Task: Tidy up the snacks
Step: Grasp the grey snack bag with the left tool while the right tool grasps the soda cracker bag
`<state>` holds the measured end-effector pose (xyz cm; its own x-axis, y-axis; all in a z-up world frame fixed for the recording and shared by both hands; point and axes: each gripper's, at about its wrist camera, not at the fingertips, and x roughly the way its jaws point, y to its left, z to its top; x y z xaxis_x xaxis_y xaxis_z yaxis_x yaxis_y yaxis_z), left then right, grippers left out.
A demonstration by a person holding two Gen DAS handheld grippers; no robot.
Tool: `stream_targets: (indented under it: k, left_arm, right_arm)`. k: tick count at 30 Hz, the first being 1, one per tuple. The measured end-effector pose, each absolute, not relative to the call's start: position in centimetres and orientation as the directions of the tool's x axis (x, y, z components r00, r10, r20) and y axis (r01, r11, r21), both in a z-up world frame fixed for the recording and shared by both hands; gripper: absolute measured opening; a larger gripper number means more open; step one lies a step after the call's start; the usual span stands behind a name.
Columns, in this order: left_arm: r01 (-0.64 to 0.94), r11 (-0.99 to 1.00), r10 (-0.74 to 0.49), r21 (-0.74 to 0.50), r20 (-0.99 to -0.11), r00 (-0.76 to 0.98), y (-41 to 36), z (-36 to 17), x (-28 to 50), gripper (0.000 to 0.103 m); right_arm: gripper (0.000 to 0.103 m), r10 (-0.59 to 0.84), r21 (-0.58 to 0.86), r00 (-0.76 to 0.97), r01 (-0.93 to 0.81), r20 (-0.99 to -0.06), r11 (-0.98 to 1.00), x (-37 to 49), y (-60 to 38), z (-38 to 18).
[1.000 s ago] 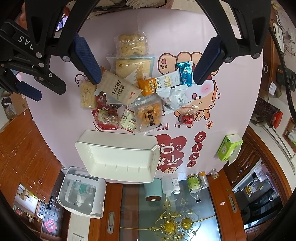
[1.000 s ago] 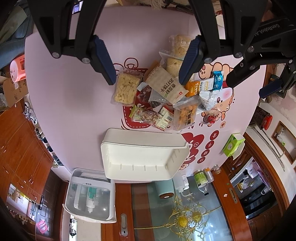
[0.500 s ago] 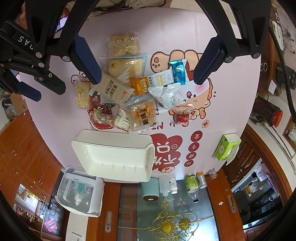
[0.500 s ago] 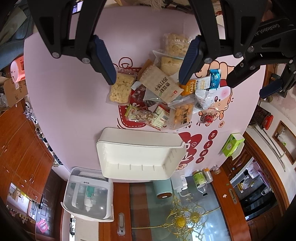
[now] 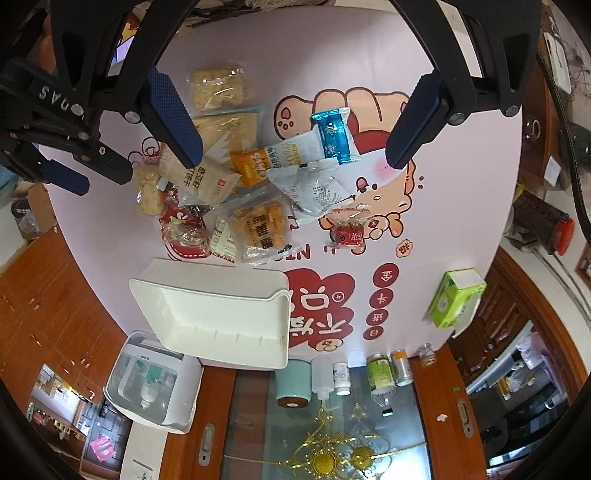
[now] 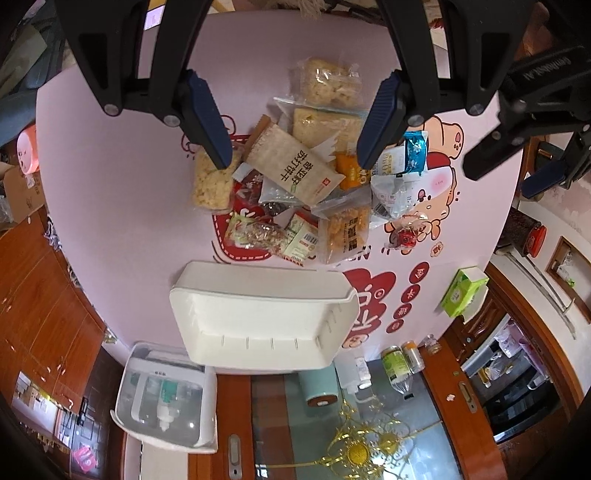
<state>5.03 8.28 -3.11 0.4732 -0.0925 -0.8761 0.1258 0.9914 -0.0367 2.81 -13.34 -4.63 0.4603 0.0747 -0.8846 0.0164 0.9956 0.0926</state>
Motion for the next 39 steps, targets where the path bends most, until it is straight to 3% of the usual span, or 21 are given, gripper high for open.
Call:
stream_targets:
  k: [11,19,25,30,39]
  left_arm:
    - [0.239,0.966,-0.182,-0.097,-0.914,0.363,11.8,-10.5,10.1,0.099]
    - [0.269,0.959,-0.168,-0.094,-0.949,0.267,11.9,-16.1,13.8,0.099]
    - [0.202,0.958,-0.237,-0.202,-0.957,0.169,11.2,-18.5,16.2,0.099]
    - [0.097,0.962,-0.265,-0.255,-0.958,0.112,10.9,-20.0,18.3,0.099]
    - [0.029,0.991,-0.131,-0.129,-0.989,0.068,8.8,-22.9,20.1,0.098]
  right_arm:
    - [0.071,0.182,0.203,0.395,0.013,-0.901,0.979,6.2,-13.2,-11.1]
    - [0.071,0.099,0.061,0.368,-0.114,-0.925,0.992,8.8,-12.9,-15.8]
    - [0.071,0.103,0.021,0.325,-0.247,-0.940,0.969,10.3,-11.8,-18.3]
    - [0.071,0.170,0.070,0.300,-0.316,-0.939,0.946,11.3,-11.2,-18.6]
    - [0.071,0.192,0.061,0.273,-0.426,-0.943,0.903,11.0,-9.9,-19.4]
